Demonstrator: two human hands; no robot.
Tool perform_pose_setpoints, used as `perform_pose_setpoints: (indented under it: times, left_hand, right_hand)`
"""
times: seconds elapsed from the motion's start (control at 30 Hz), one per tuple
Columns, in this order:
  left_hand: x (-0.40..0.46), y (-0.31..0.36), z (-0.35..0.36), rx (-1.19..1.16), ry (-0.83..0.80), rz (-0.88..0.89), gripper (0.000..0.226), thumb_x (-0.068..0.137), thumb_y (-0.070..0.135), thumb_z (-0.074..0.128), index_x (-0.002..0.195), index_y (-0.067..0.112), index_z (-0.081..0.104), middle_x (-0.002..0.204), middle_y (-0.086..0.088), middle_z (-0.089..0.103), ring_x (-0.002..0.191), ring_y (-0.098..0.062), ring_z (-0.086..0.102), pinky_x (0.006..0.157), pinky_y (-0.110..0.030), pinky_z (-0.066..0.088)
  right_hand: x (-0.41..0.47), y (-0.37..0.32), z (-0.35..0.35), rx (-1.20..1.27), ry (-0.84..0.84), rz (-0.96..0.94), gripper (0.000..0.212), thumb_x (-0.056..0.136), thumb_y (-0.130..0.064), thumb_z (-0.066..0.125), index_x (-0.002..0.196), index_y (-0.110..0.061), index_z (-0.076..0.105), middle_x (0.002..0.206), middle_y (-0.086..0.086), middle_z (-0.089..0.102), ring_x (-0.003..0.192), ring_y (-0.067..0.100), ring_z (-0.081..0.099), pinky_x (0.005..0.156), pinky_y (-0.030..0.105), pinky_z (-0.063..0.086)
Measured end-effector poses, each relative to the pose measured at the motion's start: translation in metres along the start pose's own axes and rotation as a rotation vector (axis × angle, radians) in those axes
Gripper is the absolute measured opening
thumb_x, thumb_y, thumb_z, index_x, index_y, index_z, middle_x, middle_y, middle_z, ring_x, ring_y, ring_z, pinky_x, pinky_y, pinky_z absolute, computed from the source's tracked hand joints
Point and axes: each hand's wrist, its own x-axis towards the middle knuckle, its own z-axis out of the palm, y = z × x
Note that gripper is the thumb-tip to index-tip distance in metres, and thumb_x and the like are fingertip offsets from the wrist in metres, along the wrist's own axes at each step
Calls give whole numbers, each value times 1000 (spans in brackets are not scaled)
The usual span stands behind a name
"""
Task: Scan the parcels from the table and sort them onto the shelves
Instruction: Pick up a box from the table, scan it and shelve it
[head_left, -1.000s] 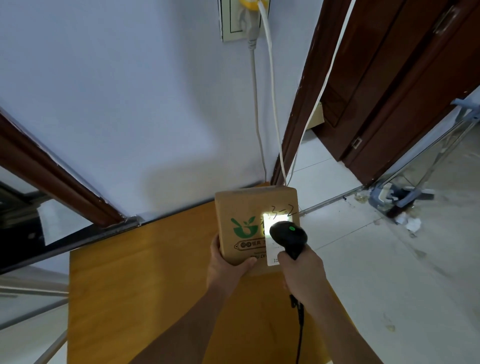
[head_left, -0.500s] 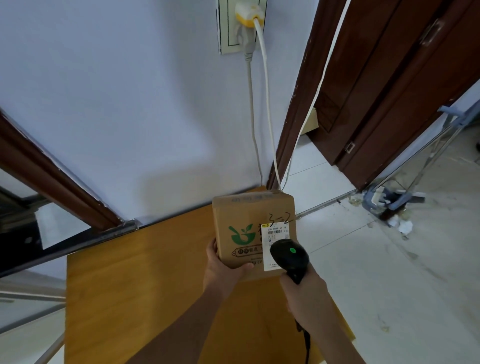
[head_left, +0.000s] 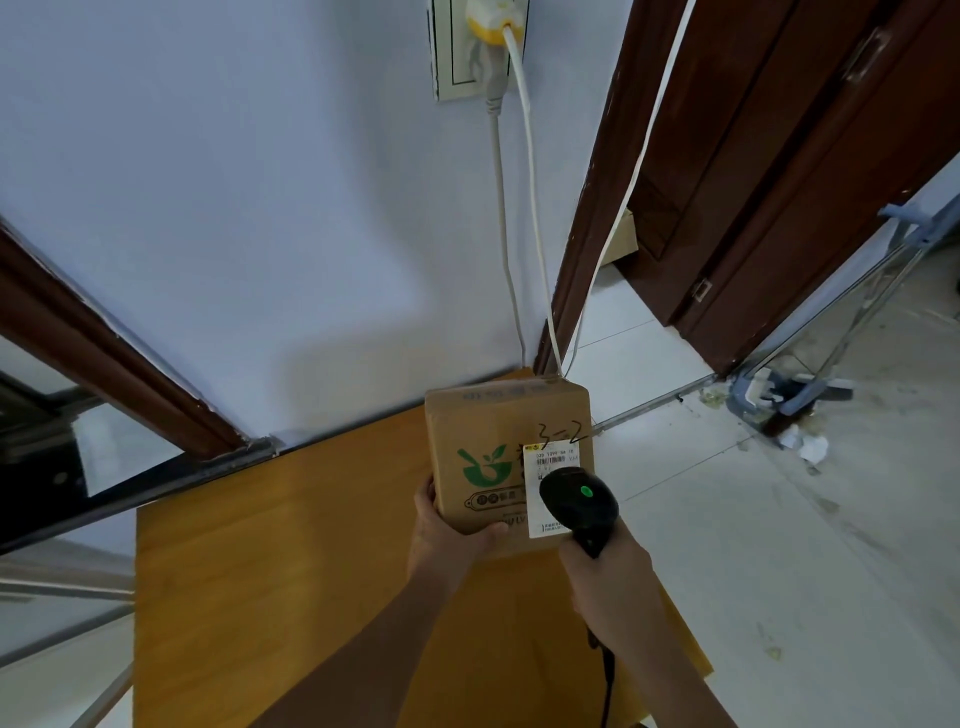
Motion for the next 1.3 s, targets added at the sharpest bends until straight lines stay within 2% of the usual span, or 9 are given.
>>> perform_pose_setpoints:
  times: [0.2, 0.3, 0.47, 0.6, 0.7, 0.93, 1.03, 1.2, 1.3]
  left_hand:
    - [-1, -2, 0, 6, 2, 9, 125, 53, 50, 99, 151, 47, 21, 129, 19, 59, 113, -12, 63, 79, -28, 60]
    - [1, -3, 0, -18, 6, 10, 126, 47, 52, 99, 148, 51, 22, 131, 20, 58, 118, -13, 62, 89, -39, 63]
    - [5, -5, 2, -31, 12, 17, 133, 43, 50, 100, 151, 48, 23, 140, 15, 55, 125, -15, 57, 95, -41, 60]
    - [12, -19, 3, -53, -30, -2, 148, 33, 50, 104, 157, 51, 23, 146, 11, 53, 134, -18, 53, 103, -47, 57]
    - [11, -23, 3, -84, -68, -31, 142, 45, 34, 106, 159, 47, 22, 140, 10, 57, 127, -17, 56, 87, -27, 56]
    - [9, -25, 1, -144, -138, -57, 135, 53, 23, 104, 157, 47, 21, 137, 9, 57, 122, -12, 59, 82, -28, 60]
    - [6, -22, -1, -175, -165, -55, 135, 47, 41, 103, 156, 46, 23, 139, 6, 59, 124, -16, 60, 92, -41, 63]
    - [-10, -11, -9, -318, -135, -122, 127, 47, 75, 91, 154, 36, 37, 138, 3, 63, 123, -20, 64, 96, -45, 61]
    - [-21, 0, -18, -382, -77, -172, 117, 50, 80, 88, 148, 33, 46, 137, 0, 64, 122, -23, 66, 99, -50, 60]
  right_hand:
    - [7, 0, 2, 42, -22, -18, 16, 93, -9, 62, 85, -20, 54, 59, 9, 57, 52, 22, 56, 55, 35, 52]
    - [9, 1, 4, 88, -17, -7, 17, 93, -8, 64, 85, -20, 55, 58, 7, 58, 49, 18, 56, 52, 31, 51]
    - [22, 5, 0, 139, 3, -14, 7, 93, -10, 65, 93, -15, 61, 64, 2, 66, 45, 8, 58, 45, 18, 49]
    - [43, 10, -3, 166, 92, -26, 31, 91, -11, 69, 114, -23, 51, 109, 1, 68, 86, 15, 70, 52, 13, 52]
    - [60, 16, -3, 205, 100, -32, 40, 91, -8, 68, 121, -26, 49, 121, 2, 65, 102, 19, 70, 62, 15, 59]
    - [76, 28, 1, 131, -62, 88, 29, 95, -19, 66, 123, -21, 59, 98, -4, 72, 87, 10, 71, 59, 17, 52]
    - [71, 31, -2, 142, -65, 98, 26, 95, -17, 66, 120, -20, 60, 98, -2, 72, 85, 11, 71, 57, 16, 51]
    - [59, 28, -12, 131, -38, 78, 23, 95, -16, 66, 117, -16, 63, 96, -1, 73, 81, 12, 71, 57, 18, 50]
    - [43, 16, -15, 116, -60, 32, 19, 95, -15, 66, 114, -17, 62, 94, -2, 72, 78, 10, 69, 51, 12, 48]
